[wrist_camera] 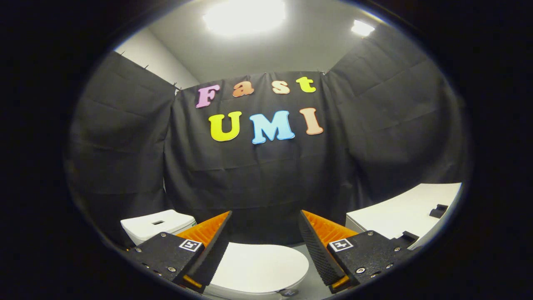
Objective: Open the toilet lid.
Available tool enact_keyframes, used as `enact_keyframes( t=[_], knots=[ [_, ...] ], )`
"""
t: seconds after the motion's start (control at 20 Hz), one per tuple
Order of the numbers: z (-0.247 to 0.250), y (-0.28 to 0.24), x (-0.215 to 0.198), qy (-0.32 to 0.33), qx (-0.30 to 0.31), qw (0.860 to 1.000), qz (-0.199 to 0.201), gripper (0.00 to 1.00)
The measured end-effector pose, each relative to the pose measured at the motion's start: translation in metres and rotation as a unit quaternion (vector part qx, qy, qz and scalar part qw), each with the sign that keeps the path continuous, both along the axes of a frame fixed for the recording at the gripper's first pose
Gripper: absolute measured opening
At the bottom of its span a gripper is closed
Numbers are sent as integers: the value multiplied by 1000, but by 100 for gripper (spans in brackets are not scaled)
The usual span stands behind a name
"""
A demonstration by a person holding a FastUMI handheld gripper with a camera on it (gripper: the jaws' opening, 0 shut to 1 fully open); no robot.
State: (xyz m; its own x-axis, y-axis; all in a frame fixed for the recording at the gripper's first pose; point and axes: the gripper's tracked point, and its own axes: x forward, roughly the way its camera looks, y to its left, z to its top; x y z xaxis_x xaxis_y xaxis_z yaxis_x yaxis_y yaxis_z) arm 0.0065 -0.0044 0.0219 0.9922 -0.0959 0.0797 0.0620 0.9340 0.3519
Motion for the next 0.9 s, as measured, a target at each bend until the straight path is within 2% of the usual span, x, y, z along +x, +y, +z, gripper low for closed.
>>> enact_keyframes(
  t=[0.3,0.6,0.75,0.9],
  knots=[
    [-26,-14,-4,5,122,991,-52,96],
    [-62,1,-4,39,168,984,-55,96],
    [-93,13,-7,67,204,975,-56,95],
    [-127,21,-12,93,255,961,-59,96]
  ],
)
